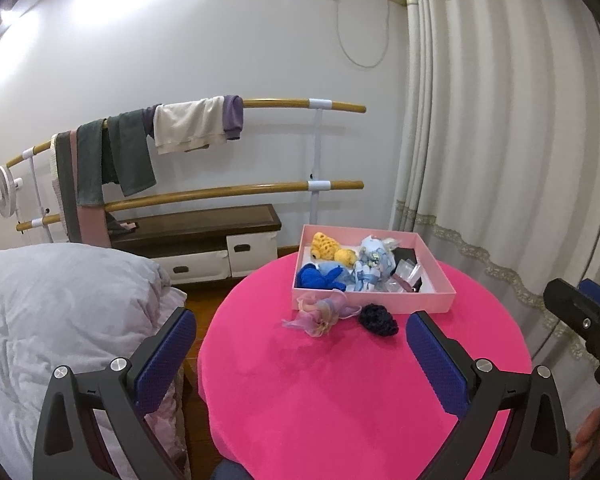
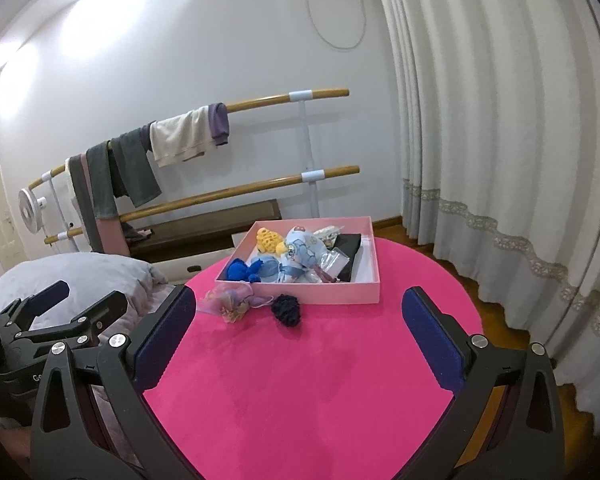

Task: Organize soft objects
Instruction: 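Withdraw both open tools from the pink box back over the table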

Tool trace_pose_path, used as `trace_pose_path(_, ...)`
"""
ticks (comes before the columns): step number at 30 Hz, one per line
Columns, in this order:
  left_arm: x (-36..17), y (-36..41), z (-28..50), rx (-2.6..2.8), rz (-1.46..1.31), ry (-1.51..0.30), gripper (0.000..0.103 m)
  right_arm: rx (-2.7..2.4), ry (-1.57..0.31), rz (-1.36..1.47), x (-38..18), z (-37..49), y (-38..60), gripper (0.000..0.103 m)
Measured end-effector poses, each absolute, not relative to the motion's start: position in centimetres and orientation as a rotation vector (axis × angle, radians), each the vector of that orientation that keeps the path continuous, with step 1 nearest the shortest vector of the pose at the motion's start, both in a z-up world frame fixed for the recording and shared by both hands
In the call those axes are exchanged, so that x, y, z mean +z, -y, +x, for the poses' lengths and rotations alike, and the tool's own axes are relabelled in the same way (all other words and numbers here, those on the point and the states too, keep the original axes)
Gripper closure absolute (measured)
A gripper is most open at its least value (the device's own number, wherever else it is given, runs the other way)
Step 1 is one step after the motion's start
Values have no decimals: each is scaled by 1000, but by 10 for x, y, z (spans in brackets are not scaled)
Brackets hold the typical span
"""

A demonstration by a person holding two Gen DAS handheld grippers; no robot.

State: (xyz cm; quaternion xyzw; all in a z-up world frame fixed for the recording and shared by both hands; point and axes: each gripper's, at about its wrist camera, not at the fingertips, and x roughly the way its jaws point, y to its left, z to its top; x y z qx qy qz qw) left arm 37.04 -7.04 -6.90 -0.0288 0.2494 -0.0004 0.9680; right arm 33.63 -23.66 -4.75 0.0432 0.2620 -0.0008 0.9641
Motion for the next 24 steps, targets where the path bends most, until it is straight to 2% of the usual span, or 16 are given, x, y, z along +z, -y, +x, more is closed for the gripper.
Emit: trace_pose_path(24,-72,67,372,-5,-63,-522,0,-10,-549,91,-52,340,241,0)
